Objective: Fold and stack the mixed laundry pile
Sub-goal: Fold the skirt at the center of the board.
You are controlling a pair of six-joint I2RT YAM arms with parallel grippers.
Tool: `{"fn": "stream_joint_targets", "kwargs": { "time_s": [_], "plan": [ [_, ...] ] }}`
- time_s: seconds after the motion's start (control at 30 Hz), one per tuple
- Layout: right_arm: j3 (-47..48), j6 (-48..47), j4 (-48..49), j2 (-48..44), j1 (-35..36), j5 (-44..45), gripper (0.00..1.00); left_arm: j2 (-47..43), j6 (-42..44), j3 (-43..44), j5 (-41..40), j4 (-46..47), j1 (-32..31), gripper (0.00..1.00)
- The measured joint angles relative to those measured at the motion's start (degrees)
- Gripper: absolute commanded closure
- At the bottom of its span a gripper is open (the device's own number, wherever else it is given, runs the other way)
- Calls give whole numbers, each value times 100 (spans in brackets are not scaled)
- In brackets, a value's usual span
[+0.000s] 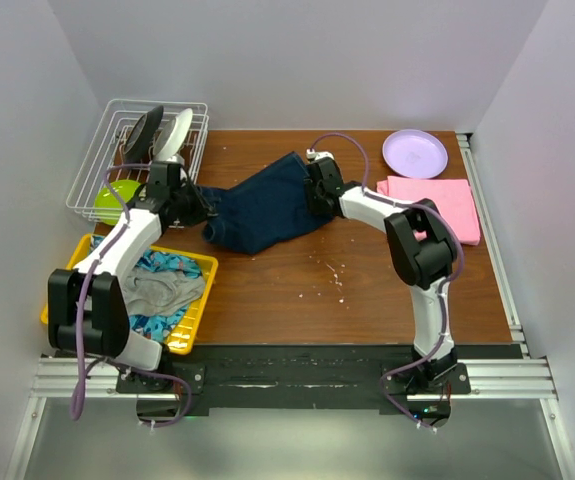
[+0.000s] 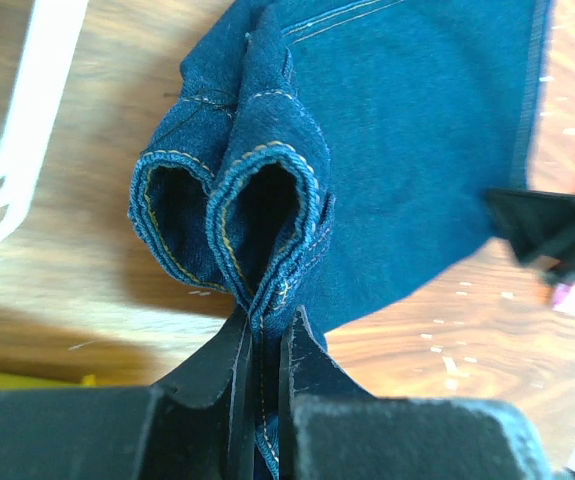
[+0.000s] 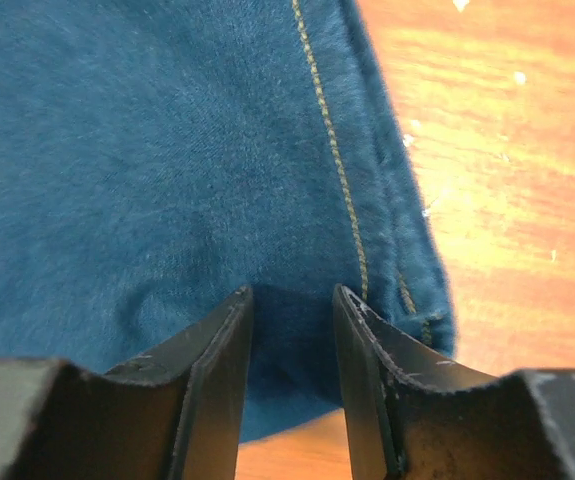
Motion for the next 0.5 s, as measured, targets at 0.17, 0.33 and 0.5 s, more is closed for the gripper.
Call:
{"fn": "stream_joint_targets", "kwargs": {
  "time_s": [0.17,0.33,0.5],
  "plan": [
    [313,24,-144,254,-109,15,59,343,-374,413,240,48,-138,100],
    [367,61,-212,295,-138,-63,59,927,-671,1147,225,61,-629,100],
    [413,118,-245,317,-166,-70,52,1456,-883,1729,188,177,-1043,100]
  ]
}}
